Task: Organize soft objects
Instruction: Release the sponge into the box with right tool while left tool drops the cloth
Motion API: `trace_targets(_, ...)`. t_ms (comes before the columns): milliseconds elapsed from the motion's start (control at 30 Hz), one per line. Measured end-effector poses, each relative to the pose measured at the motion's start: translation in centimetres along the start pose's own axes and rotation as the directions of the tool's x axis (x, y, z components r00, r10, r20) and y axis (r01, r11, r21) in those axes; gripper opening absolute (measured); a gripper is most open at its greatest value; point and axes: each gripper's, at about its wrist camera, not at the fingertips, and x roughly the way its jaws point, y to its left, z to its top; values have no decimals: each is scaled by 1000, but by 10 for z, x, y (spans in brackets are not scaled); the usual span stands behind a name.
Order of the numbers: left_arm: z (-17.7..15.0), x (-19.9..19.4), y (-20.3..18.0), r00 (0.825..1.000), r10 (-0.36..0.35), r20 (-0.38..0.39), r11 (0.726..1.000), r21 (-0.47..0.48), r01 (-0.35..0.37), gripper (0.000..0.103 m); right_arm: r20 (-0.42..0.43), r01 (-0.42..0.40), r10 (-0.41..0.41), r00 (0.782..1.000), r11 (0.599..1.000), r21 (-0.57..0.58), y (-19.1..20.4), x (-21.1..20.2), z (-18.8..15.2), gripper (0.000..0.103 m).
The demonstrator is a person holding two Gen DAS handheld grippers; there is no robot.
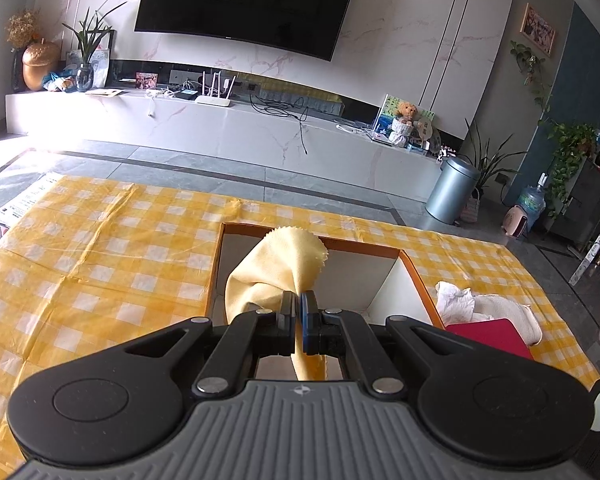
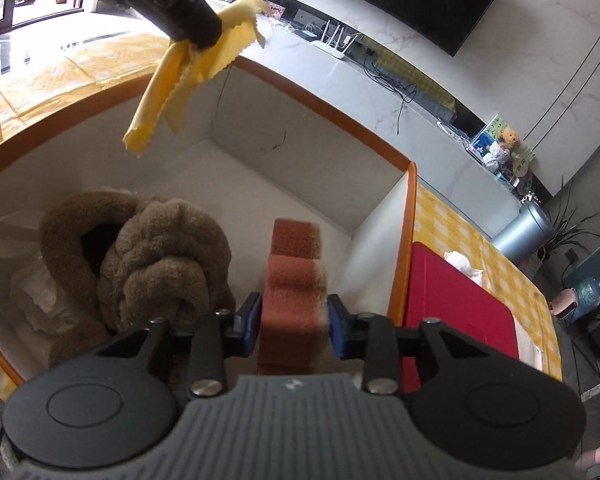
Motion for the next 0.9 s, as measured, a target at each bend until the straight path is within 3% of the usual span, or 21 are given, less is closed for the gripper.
trace_targets(33, 0, 1, 0, 1000, 1, -1, 1000, 2, -1, 3, 10, -2, 2, 1000, 1000, 9, -2, -2, 0, 60)
trace_targets(67, -1, 0, -1, 1000, 4, 0, 1000, 6, -4, 3, 29, -14, 13, 999, 1000, 24, -4, -5, 0, 70)
trace_targets(200, -3, 1, -5, 1000, 2, -6, 999, 41, -2, 3, 111, -78, 70, 991, 995, 68, -5, -26, 7, 78)
trace_targets(267, -4, 4, -6, 1000, -3, -15, 999, 44, 4, 3, 158, -93, 79, 984, 992, 87, -11, -36, 7, 89)
trace_targets(467, -11, 23, -7, 997, 23, -68, 996, 84, -17, 3, 282, -185, 125, 951, 963, 195, -36, -52, 12, 91)
trace_targets(600, -17, 35, -8, 990, 99, -104, 989, 121, -87, 3, 272, -182, 119, 955, 959, 219, -38, -48, 12, 91)
trace_targets(700, -21, 37, -14, 978, 190, -84, 965, 201, -171, 3, 268, -169, 107, 958, 961, 218, -38, -45, 10, 91)
trace_targets(833, -24, 38, -15, 970, 226, -92, 951, 235, -199, 5, 268, -157, 93, 959, 961, 227, -40, -45, 10, 91)
trace_targets(900, -25, 34, -18, 966, 248, -69, 939, 261, -223, 16, 271, -151, 86, 959, 961, 231, -41, -47, 9, 91)
